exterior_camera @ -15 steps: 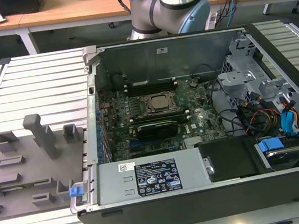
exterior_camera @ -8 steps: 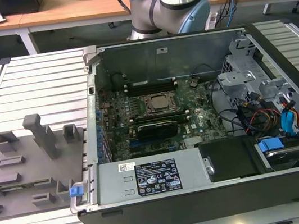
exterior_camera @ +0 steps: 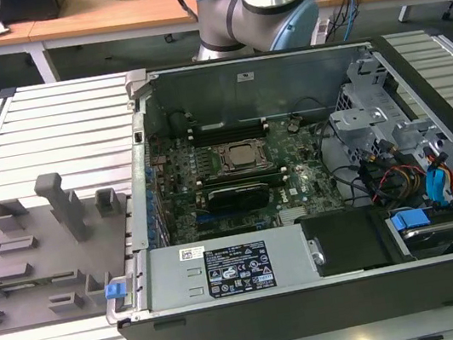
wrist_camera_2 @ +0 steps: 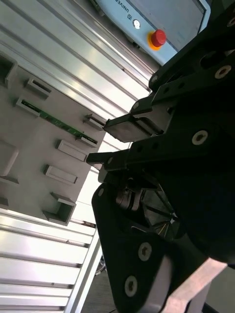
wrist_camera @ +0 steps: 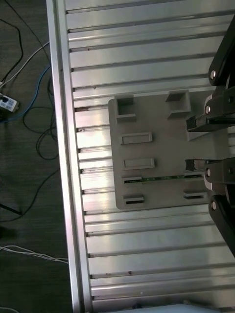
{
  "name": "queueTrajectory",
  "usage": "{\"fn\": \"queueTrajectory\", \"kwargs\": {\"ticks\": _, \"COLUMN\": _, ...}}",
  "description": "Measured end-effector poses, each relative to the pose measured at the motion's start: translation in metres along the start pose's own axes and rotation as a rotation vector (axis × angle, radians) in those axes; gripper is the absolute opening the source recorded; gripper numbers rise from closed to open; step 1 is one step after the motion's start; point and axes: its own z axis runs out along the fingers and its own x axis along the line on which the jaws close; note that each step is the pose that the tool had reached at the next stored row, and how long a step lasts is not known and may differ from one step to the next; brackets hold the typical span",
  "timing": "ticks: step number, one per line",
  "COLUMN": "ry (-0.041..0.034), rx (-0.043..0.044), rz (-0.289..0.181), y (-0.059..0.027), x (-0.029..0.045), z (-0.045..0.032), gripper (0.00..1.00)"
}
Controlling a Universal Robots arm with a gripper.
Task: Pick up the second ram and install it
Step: 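Pick up the second ram and move it above second insertion slot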
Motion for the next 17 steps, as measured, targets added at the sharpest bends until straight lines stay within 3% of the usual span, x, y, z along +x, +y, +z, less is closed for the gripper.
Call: {"fn": "queueTrajectory", "kwargs": {"ticks": 17, "ry": 0.0, "rx": 0.0, "rz": 0.0, "y": -0.0006, "x": 0.0004, "z": 0.0136, "gripper": 0.36}}
